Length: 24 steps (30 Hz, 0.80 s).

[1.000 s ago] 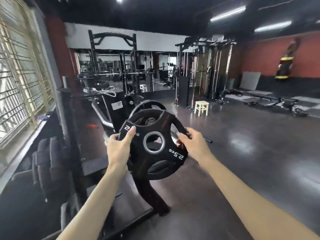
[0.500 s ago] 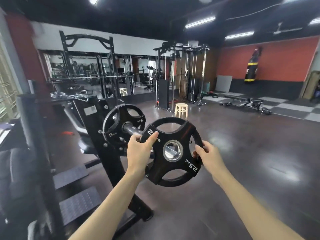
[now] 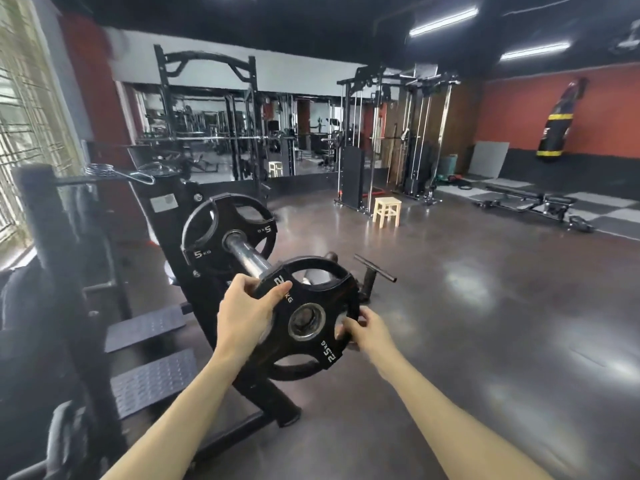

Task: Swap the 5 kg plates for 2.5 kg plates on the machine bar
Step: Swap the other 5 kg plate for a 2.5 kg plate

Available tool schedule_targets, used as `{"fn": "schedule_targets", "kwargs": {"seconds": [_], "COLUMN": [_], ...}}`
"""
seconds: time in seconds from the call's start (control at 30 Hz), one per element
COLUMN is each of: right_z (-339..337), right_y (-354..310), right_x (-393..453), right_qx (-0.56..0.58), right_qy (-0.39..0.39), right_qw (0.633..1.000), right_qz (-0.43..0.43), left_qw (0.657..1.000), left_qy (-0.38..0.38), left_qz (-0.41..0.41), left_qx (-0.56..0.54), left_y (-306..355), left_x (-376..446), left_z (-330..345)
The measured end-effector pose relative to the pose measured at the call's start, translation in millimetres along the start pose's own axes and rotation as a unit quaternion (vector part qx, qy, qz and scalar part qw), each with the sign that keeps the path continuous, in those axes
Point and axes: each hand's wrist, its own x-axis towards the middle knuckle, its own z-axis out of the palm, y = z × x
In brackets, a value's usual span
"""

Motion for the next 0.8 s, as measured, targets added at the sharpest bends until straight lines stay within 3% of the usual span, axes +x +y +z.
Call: {"fn": "schedule_targets", "kwargs": {"seconds": [0.27,0.5,0.8], "right_z": [9.0,38.8,53.6], "right_y": [4.9,5.5,-10.5], "right_x": [36.7,72.4,137.3], "right_qx": [0.076,0.131,-0.058], "right_qy": [-0.064,-0.071,-0.1], "right_qw": [0.993,0.982,0.991], "right_qz": [0.07,0.116,0.065], "left_qw": [0.991,0.982,0.977], "left_qy": [0.044,0.038,0.023], "left_qz": [0.084,0.105,0.133], "left_qx": [0.098,0.153,0.164], "left_y": [6.5,0.3,-33.1], "left_x": [-2.1,35.2,92.8], "left_z": [8.5,5.0,-3.4]}}
